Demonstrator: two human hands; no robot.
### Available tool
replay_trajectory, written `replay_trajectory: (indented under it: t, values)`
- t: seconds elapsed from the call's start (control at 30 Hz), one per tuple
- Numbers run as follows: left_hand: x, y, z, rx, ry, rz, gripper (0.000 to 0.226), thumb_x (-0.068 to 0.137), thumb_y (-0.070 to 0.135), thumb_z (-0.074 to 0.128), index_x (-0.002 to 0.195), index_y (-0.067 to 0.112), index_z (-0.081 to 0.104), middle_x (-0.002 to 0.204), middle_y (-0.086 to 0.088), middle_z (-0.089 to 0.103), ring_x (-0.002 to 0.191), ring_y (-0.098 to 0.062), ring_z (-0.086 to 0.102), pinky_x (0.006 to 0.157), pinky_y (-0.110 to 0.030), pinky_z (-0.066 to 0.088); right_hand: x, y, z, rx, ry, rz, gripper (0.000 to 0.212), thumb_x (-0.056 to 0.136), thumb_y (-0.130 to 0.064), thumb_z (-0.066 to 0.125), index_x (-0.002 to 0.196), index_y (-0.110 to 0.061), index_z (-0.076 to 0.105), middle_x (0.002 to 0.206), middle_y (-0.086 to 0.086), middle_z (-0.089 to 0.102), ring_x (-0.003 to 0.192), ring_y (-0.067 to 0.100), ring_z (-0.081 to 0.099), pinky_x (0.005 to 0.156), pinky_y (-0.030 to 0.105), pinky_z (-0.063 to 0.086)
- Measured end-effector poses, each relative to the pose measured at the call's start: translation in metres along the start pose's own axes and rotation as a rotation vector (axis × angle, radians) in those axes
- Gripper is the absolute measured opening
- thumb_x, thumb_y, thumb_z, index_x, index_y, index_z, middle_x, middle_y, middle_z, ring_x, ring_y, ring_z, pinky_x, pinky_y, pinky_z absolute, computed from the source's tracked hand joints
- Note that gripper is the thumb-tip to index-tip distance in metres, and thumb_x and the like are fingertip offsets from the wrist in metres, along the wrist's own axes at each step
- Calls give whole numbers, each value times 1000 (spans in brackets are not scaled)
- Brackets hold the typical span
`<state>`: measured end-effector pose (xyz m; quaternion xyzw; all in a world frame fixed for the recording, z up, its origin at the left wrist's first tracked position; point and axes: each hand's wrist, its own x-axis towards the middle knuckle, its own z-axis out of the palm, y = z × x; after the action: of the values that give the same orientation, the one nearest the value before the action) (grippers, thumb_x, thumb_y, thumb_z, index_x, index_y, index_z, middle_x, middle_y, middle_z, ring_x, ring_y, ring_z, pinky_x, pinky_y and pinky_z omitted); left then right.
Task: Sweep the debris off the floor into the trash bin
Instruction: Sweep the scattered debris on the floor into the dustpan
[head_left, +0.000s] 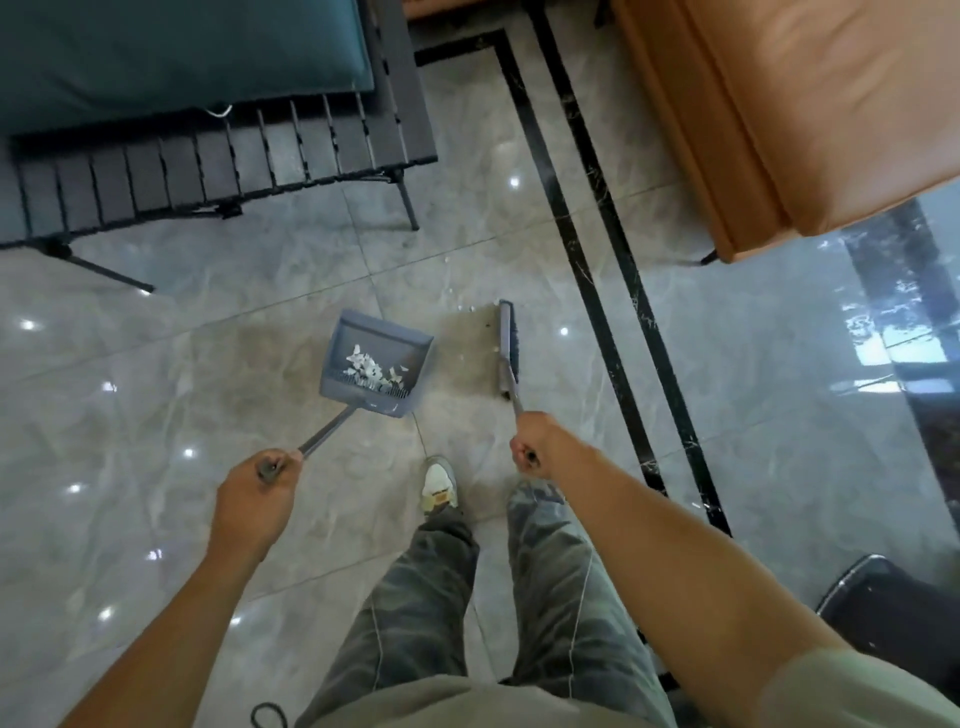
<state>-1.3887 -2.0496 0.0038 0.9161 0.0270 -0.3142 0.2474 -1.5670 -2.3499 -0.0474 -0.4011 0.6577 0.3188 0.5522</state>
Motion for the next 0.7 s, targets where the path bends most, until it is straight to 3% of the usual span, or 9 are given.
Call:
replay_trajectory:
  t: [0.1,0.2,0.3,0.43,0.57,0.7]
  values:
    - [1,-22,-12,-27,27,-76,39,101,36,64,70,12,61,63,-14,59,65,-35,56,71,-47,51,-17,-17,-3,-39,32,-78,30,100,-2,44,73,-13,49,63,6,49,33,12,46,33,18,37]
    - [-1,-32,-16,-27,49,-108,35,102,34,63,74,12,65,72,-16,65,76,-41,63,82,-50,53,-34,-31,-24,-219,169,-207,26,102,-10,44,76,-13,47,70,6,49,53,18,48,46,27,42]
    - [-4,-36,-8,-13,77,-119,27,101,26,64,84,6,71,81,-17,69,83,-39,64,84,-47,51,-27,-55,-52,-382,264,-275,25,103,-13,40,79,-8,48,70,7,48,55,20,45,47,29,39]
    - [-2,-46,4,18,101,-154,27,102,24,63,84,5,70,83,-15,69,81,-35,60,86,-46,50,11,-95,-67,-565,312,-242,18,102,-8,42,107,2,57,71,14,55,49,23,49,40,28,39]
    - [0,-53,12,39,113,-208,32,101,28,63,71,18,61,85,-19,72,86,-42,65,84,-47,51,33,-105,-48,-796,272,-217,13,101,-1,44,106,4,55,66,18,55,44,24,49,29,18,35]
    - [0,-42,16,74,99,-226,30,102,27,60,76,14,67,89,-22,73,90,-47,66,80,-43,47,31,-87,-37,-892,199,-212,18,101,-5,44,111,4,56,71,19,59,46,25,54,34,22,38]
